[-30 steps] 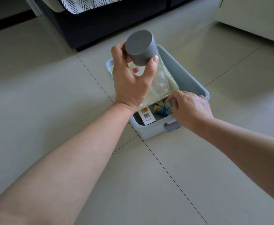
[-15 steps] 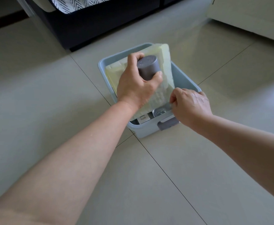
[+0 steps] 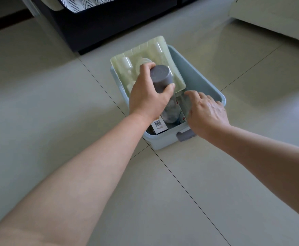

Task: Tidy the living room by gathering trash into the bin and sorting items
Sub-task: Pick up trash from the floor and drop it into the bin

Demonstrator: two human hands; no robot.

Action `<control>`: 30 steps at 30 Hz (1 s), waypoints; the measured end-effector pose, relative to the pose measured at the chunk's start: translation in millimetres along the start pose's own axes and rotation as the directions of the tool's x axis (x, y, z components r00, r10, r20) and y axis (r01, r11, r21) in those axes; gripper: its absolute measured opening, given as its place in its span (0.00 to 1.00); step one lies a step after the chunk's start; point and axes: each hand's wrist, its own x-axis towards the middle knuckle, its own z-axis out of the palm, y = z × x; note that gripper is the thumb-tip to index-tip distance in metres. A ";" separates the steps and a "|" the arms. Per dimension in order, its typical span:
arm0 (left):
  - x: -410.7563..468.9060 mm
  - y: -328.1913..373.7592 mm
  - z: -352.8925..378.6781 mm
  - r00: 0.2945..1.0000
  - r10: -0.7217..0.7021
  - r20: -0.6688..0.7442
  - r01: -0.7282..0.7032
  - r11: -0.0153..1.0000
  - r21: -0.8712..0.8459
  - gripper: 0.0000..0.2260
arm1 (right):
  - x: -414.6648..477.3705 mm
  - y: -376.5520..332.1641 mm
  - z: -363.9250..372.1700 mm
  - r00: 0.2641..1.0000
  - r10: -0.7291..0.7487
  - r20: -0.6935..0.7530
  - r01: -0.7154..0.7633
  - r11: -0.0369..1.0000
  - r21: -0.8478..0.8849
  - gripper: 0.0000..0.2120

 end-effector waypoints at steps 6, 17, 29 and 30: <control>5.5 -13.8 10.4 0.949 -0.219 0.228 0.192 0.972 0.134 0.31 | -3.1 -4.5 -0.1 1.000 0.002 0.031 -0.002 1.000 -0.001 0.23; 9.0 -22.1 -2.8 0.986 -0.150 0.070 0.092 0.848 0.522 0.18 | -2.9 -10.9 6.1 0.999 -0.050 0.011 0.049 0.999 0.021 0.15; 6.3 -47.4 -22.7 0.951 -0.308 -0.023 0.280 0.828 0.486 0.16 | 29.7 -12.5 -1.8 0.956 -0.051 0.289 0.050 0.999 0.013 0.27; 6.1 -47.8 -24.1 0.952 -0.305 -0.028 0.280 0.829 0.485 0.17 | 30.4 -13.1 -1.0 0.962 -0.033 0.271 0.028 0.999 0.020 0.25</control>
